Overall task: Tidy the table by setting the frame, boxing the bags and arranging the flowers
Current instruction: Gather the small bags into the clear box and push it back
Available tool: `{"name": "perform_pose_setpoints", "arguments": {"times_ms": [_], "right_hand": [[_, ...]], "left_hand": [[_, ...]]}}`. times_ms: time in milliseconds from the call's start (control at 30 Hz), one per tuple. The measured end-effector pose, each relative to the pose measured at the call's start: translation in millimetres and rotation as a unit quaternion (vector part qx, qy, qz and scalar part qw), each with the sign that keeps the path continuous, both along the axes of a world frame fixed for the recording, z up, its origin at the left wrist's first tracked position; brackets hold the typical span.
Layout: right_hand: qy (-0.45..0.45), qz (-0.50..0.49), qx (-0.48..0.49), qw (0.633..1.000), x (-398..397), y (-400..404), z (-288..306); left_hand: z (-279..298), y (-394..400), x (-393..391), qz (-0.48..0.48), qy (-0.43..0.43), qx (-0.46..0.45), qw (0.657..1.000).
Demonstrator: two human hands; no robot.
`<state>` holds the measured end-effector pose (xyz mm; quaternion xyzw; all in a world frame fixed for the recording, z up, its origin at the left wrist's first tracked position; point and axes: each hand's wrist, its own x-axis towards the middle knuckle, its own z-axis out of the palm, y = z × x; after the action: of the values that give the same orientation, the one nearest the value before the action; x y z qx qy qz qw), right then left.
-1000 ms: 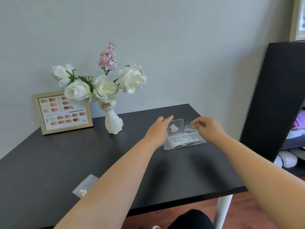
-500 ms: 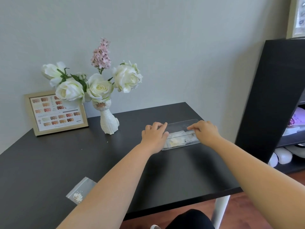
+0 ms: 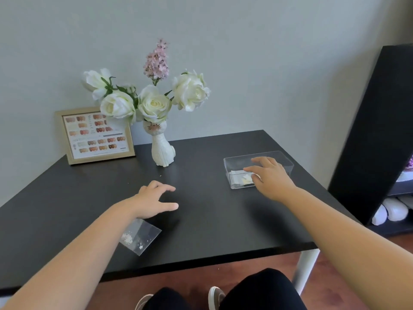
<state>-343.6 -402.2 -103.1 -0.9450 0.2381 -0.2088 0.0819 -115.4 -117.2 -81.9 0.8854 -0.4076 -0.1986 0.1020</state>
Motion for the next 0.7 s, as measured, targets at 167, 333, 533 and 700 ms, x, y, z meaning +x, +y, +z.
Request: {"name": "perform_pose_setpoints", "arguments": {"times_ms": [167, 333, 533, 700], "right_hand": [[-0.005, 0.012, 0.007, 1.000, 17.1, 20.1, -5.2], [-0.002, -0.003, 0.012, 1.000, 23.4, 27.5, -11.1], [0.010, -0.011, -0.002, 1.000, 25.2, 33.8, -15.5], [0.010, -0.006, 0.002, 1.000, 23.9, 32.8, -15.0]], "left_hand": [[12.6, 50.6, 19.0, 0.028, 0.027, 0.157, 0.987], [6.7, 71.3, 24.1, 0.049, 0.021, 0.128, 0.990], [4.1, 57.3, 17.5, 0.072, 0.068, 0.057, 0.993], [3.0, 41.5, 12.1, 0.049, 0.055, 0.062, 0.995]]}}
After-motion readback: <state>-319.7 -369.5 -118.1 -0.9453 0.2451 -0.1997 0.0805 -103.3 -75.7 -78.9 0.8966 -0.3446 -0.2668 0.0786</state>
